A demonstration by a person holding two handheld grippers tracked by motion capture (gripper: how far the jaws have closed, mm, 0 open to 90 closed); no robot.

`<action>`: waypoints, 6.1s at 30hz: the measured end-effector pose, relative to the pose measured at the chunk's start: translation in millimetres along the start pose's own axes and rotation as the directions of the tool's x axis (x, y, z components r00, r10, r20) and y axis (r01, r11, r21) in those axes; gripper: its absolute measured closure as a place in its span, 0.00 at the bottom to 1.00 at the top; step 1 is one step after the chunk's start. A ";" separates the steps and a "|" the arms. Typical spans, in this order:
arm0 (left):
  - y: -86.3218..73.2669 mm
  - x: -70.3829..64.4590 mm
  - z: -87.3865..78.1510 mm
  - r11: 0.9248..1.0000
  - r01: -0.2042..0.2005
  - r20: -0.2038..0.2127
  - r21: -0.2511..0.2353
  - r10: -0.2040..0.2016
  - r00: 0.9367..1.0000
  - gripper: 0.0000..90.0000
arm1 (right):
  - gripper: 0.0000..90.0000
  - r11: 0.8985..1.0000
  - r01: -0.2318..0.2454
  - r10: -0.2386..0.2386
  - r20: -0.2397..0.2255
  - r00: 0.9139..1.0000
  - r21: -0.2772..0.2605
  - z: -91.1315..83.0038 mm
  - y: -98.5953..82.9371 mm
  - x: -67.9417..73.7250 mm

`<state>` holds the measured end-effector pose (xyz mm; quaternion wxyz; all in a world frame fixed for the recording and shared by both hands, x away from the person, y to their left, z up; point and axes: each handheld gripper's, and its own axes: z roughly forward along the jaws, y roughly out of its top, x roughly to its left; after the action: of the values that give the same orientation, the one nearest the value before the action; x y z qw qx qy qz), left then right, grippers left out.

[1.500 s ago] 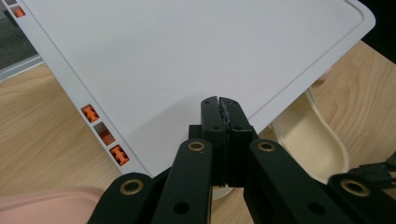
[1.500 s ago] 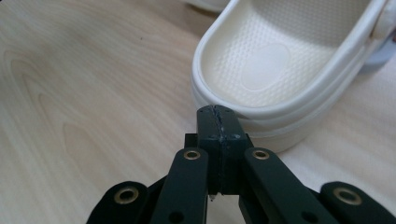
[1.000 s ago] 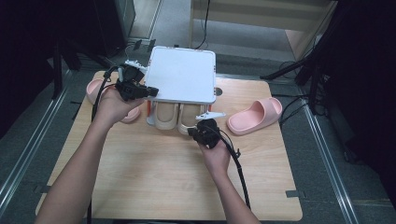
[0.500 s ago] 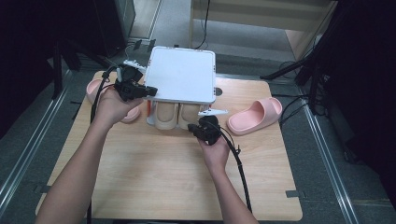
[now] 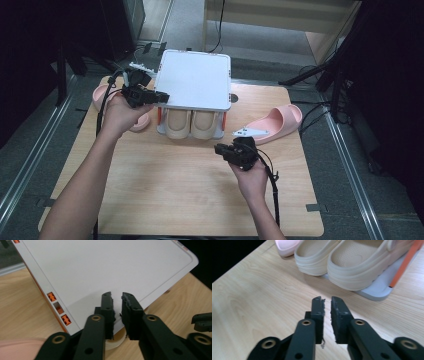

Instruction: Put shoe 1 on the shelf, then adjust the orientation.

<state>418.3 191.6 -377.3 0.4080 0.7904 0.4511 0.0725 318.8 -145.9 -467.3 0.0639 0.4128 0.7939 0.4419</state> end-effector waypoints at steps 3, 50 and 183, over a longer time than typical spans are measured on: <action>0.6 -2.5 -2.1 1.000 0.007 -0.006 0.010 -0.007 1.000 0.71 | 0.75 0.999 0.033 -0.033 0.019 0.999 0.015 -21.5 0.0 -0.1; -82.7 65.2 -60.8 0.987 0.155 -0.170 -0.051 -0.161 0.972 0.47 | 0.57 0.997 0.078 -0.076 -0.089 0.993 0.013 -42.3 -6.6 -31.7; -120.6 107.9 -69.5 0.966 0.249 -0.452 0.064 -0.195 0.871 0.92 | 0.60 0.998 0.065 -0.065 -0.038 0.997 0.002 -54.0 -12.7 -48.8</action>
<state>368.7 346.6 -444.7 0.2523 0.7191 0.6232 0.1755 317.8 -219.1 -457.2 0.0628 0.3784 0.8087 0.4460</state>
